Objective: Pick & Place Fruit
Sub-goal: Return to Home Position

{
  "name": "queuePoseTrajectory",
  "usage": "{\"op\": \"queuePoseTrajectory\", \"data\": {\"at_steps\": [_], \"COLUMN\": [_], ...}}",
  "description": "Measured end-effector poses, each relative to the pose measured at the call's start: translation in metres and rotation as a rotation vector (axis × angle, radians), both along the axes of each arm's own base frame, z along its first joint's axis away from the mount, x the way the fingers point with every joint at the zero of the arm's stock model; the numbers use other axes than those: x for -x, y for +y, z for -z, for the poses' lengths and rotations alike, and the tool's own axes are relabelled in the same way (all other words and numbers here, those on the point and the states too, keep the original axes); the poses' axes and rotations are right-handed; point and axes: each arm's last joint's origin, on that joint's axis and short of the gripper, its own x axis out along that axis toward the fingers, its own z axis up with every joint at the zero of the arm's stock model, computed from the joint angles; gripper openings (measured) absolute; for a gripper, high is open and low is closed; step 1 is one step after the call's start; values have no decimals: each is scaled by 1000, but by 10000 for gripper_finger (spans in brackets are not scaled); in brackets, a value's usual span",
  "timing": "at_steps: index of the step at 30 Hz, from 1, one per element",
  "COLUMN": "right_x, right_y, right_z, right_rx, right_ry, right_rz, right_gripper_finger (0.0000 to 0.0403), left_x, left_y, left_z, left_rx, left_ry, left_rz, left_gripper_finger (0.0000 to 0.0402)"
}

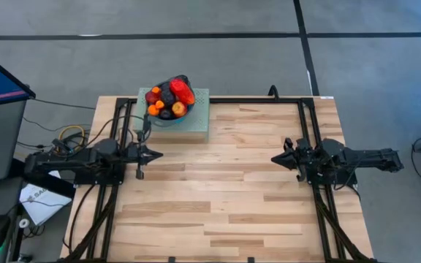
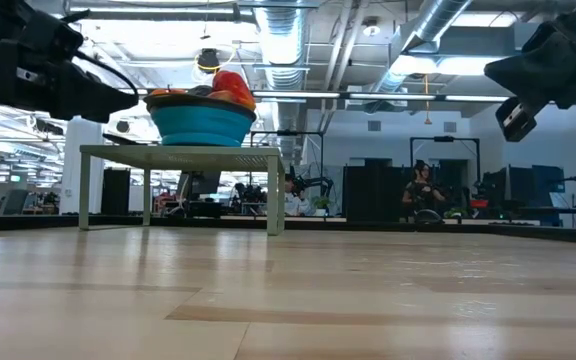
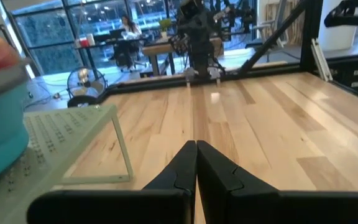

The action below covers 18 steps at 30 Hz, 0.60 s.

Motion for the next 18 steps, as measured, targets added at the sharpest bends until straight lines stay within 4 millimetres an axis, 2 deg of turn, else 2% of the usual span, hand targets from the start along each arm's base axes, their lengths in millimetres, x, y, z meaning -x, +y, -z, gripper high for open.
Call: {"op": "queuePoseTrajectory", "data": {"at_steps": [6,8,13,18], "right_x": [0,-1,-1,-1], "right_y": [0,0,0,2], "right_z": [3,5,5,6], "right_rx": [2,65,355,455], "right_ry": [5,23,0,-10], "right_rz": [-1,-9,-4,-13], "right_gripper_finger": [6,6,6,6], "left_x": [-2,-2,-2,-2], "left_y": [0,0,0,0], "left_z": [2,2,2,1], "left_rx": [2,2,2,1], "left_ry": [24,27,25,16], "left_rz": [0,-1,-5,-5], "left_gripper_finger": [4,4,4,4]}}
